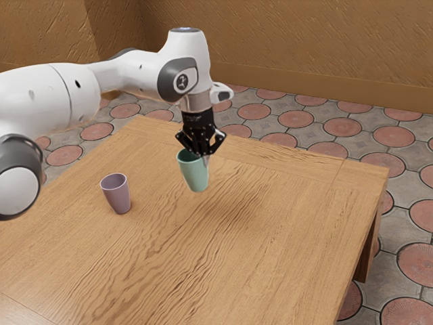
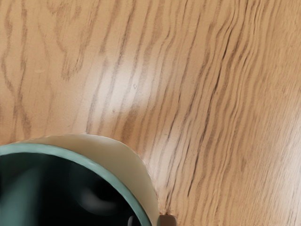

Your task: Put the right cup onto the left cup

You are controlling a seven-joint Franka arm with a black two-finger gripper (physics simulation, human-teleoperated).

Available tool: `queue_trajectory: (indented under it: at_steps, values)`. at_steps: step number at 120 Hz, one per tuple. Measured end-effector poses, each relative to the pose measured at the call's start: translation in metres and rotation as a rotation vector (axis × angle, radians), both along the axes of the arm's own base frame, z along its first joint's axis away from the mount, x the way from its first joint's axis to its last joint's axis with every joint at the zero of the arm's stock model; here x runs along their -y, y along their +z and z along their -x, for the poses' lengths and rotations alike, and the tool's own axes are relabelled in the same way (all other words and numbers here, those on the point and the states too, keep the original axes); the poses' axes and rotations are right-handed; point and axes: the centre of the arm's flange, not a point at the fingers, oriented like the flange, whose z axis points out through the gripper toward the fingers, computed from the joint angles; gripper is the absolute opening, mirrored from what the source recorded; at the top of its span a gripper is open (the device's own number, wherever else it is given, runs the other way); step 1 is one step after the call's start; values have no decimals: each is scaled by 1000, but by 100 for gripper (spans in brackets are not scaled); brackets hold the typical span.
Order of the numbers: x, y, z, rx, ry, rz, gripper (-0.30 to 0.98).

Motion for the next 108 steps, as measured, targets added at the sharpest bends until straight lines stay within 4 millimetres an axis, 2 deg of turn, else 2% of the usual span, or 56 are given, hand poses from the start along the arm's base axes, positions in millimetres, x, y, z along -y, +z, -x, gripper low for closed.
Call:
queue_trajectory:
  at_steps: [29, 48, 76, 108]
  values:
    - [-29, 41, 31, 25, 31, -6, -10]
    - [-59, 54, 40, 29, 73, -6, -10]
    - [-108, 52, 52, -1, 143, -9, -10]
    - [-149, 45, 55, -24, 191, -29, -10]
